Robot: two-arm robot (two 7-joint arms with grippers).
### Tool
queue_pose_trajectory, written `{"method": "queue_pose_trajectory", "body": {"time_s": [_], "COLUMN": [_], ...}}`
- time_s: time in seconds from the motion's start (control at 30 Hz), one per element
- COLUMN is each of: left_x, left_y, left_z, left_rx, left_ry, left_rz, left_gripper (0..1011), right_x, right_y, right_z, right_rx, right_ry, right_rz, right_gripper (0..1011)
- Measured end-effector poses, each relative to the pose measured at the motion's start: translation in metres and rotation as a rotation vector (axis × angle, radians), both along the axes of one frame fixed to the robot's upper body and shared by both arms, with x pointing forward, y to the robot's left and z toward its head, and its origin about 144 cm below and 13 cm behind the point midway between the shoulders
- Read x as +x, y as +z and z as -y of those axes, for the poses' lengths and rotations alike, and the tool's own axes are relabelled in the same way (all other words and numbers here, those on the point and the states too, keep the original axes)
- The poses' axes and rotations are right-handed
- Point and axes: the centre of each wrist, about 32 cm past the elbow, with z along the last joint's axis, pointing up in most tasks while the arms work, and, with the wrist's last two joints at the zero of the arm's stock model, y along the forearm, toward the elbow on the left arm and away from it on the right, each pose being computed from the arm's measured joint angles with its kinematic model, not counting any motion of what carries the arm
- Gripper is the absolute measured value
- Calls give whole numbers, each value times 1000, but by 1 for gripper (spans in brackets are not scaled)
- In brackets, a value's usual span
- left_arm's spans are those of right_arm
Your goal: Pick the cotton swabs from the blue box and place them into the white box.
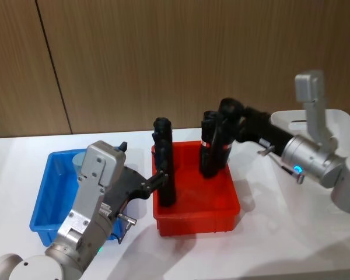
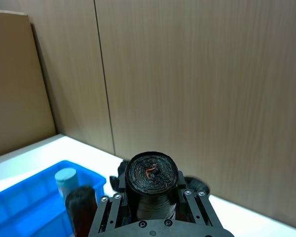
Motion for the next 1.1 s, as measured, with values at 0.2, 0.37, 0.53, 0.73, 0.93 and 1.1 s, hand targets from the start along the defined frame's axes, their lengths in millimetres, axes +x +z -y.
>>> {"method": "queue_pose_trajectory", "body": {"time_s": [0.2, 0.37, 0.53, 0.73, 0.93, 1.1], "left_x": [0, 0, 0, 0, 0, 0], "left_y": [0, 0, 0, 0, 0, 0], "left_z": [0, 0, 0, 0, 0, 0], "left_rx": [0, 0, 0, 0, 0, 0], "left_ry": [0, 0, 0, 0, 0, 0], "left_rz": [0, 0, 0, 0, 0, 0], "left_gripper": [1000, 1000, 1000, 1000, 1000, 1000], "right_x": [-14, -27, -36, -47, -55, -59], "right_y": [20, 35, 44, 52, 56, 56], "right_z": [5, 12, 18, 28, 41, 52], "right_rx": [-10, -28, -46, -68, -92, -109], "right_ry": [-51, -110, -169, -256, -347, -415], "right_rz": [49, 82, 104, 119, 126, 119], "right_gripper": [512, 512, 512, 512, 512, 512]}}
